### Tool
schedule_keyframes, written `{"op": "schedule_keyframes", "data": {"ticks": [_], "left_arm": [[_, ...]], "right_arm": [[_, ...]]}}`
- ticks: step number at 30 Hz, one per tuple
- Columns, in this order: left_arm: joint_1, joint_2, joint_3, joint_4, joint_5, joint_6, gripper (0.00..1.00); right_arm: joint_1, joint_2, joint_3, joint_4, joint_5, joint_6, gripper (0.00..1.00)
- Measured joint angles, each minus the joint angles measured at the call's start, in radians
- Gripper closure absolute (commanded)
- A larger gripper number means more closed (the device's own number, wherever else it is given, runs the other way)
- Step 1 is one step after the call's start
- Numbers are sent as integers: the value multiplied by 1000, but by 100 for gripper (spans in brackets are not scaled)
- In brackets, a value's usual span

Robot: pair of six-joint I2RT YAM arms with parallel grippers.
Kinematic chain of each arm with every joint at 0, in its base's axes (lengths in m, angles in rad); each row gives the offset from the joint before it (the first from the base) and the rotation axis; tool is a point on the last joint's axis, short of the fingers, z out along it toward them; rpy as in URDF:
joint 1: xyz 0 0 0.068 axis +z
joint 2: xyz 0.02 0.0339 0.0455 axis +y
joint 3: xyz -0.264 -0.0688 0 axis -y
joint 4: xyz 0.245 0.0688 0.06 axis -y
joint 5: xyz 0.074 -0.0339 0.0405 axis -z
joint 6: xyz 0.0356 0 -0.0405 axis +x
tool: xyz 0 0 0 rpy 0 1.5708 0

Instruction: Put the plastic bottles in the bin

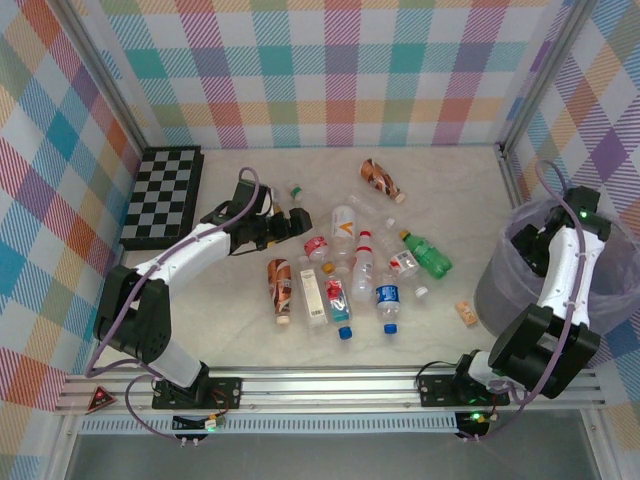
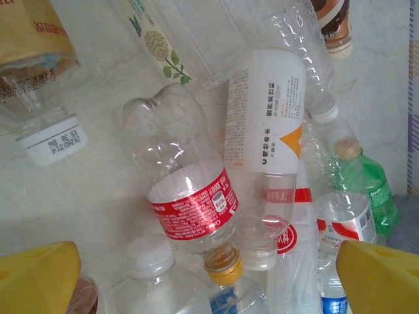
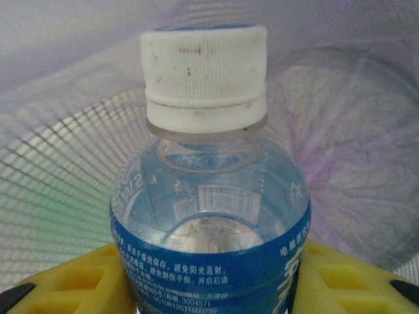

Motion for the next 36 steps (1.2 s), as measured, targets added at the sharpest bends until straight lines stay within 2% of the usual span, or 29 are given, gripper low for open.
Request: {"op": "schedule_keyframes", "data": {"ticks": [6,11,18,20,23,27,32,36], "left_arm": [[0,0,-4,-9,-20,0,0],[5,-1,-23,-9,-36,-11,0],[5,-57,-81,-13,-72,-26,0],[5,-76,-88,-14,-80,-27,0],[5,-93,-94,-17,-88,-27,0],[5,-101,-107,-37,-98,-26,0],[5,-134,-141,-101,-97,-17,0],[3,-182,-142,-170,-93,8,0]], "right_arm": [[90,37,-8,43,-82,31,50],[180,171,58,77,-100,52,50],[194,316,184,142,-106,53,47],[194,324,203,148,-106,54,41],[194,323,220,139,-106,52,23],[194,317,240,101,-95,39,11],[194,266,267,28,-63,23,0],[194,203,314,-19,-42,23,0]]}}
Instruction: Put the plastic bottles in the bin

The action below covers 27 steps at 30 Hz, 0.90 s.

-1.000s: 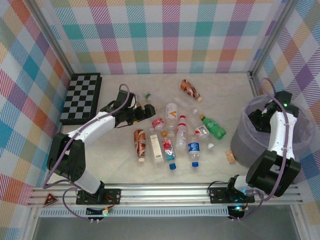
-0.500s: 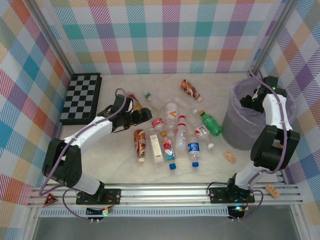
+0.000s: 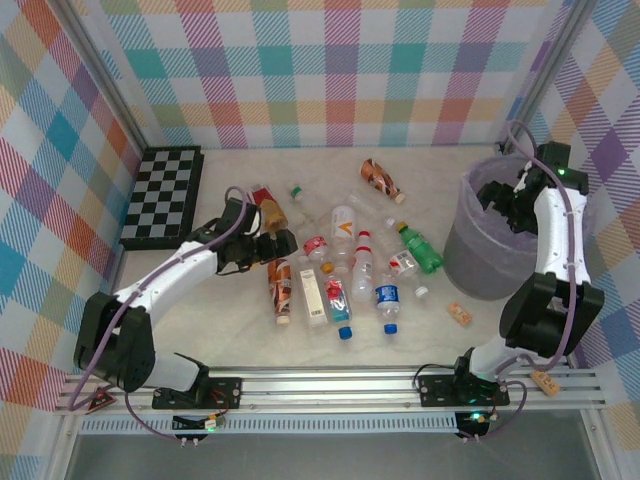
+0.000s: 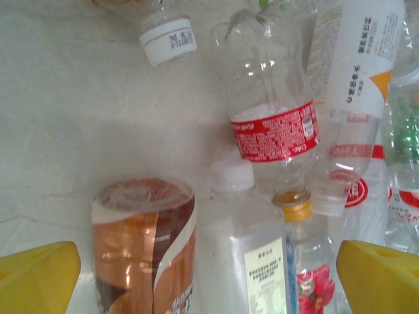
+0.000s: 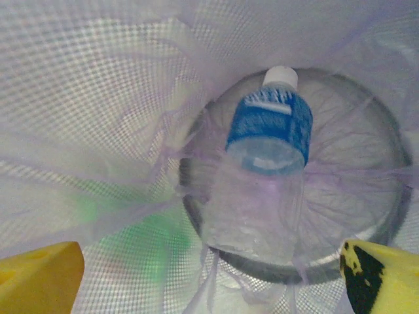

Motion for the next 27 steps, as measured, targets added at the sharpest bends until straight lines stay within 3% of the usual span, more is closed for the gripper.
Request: {"op": "schedule_keyframes", "data": {"ticks": [10,15,21,27], "left_arm": [[-83,-174,-103,-138,5,25,0],[-177,-182,-169,-155,-31,-1,0],[-239,-206,-271,-113,-102,-99,8],[-371,-206,-283,-77,-180,-251,13]], "right_arm": [[26,-95,265,-90,-49,29,1],[174,-87,365,-109,-101,60,0],[374,1,451,-87,-133,91,1],[423,58,459,-75,-140,105,1]]}}
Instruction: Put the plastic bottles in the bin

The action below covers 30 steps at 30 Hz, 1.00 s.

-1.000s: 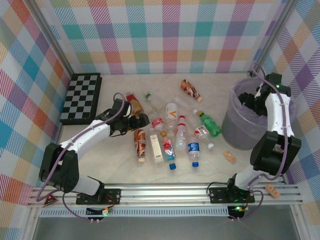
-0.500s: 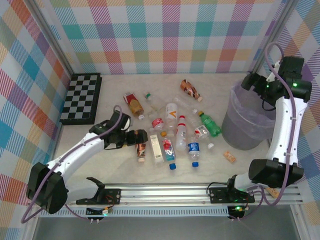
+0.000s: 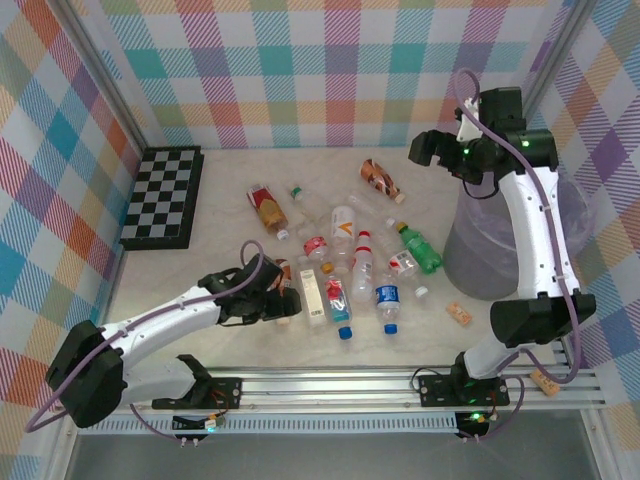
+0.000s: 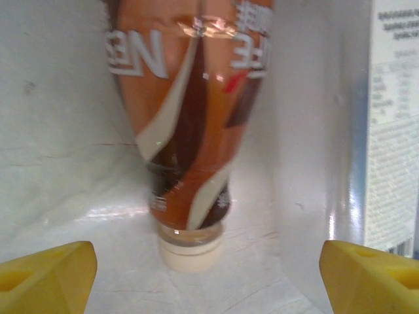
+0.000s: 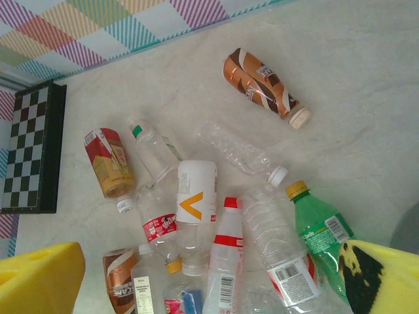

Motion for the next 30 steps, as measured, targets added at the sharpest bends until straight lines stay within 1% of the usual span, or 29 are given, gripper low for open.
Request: {"op": "schedule_keyframes", "data": {"ticks": [3,6,11,14,15,16,17,18,20,23,28,30], "left_arm": [[-85,2,19,10,-42,-104,14],[-134,36,50,43,-71,-177,15],[-175,137,68,144,-92,-264,20],[-179,191,69,190,-94,-290,20],[-179,209,72,200,-93,-296,20],[-182,224,79,212,-92,-298,17],[-187,241,89,222,-92,-301,13],[-193,257,95,237,-91,-301,11],[-205,294,99,276,-84,-307,14],[-225,340,98,303,-84,-325,22],[-237,347,98,314,-94,-334,35],[-237,347,104,309,-95,-329,43]], "right_arm": [[0,-1,0,5,0,-1,2],[0,-4,-12,17,0,-5,1],[0,-31,-74,28,-12,-13,1],[1,-51,-95,32,-23,-29,1],[1,-60,-101,33,-24,-34,1],[1,-66,-106,32,-26,-39,1],[1,-75,-113,33,-27,-45,1],[1,-85,-122,37,-28,-51,1],[1,-108,-148,45,-31,-57,1],[1,-140,-187,54,-35,-61,1],[1,-162,-214,55,-38,-77,1],[1,-164,-216,56,-39,-80,1]]}}
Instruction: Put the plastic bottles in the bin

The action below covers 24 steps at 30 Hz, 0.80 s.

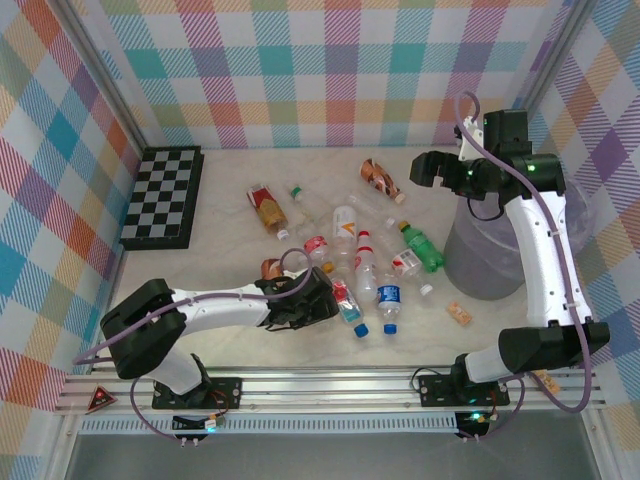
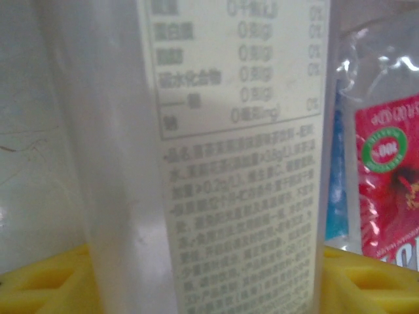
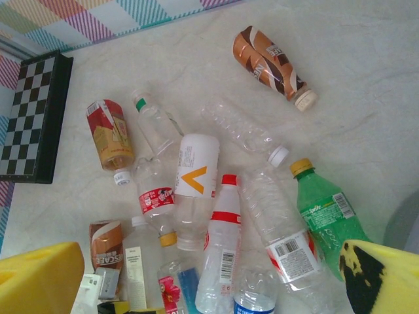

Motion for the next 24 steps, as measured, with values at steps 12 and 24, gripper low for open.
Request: {"op": "schedule_keyframes", "data": {"ticks": [12,24], "left_arm": [[0,-5,95,-126,-54,60,55],[29,-149,360,-276,-105,357,59]], "right_arm": [[-1,-18,0,10,-44,-7,1],[21,-29,21,32,-261,-3,2]]}}
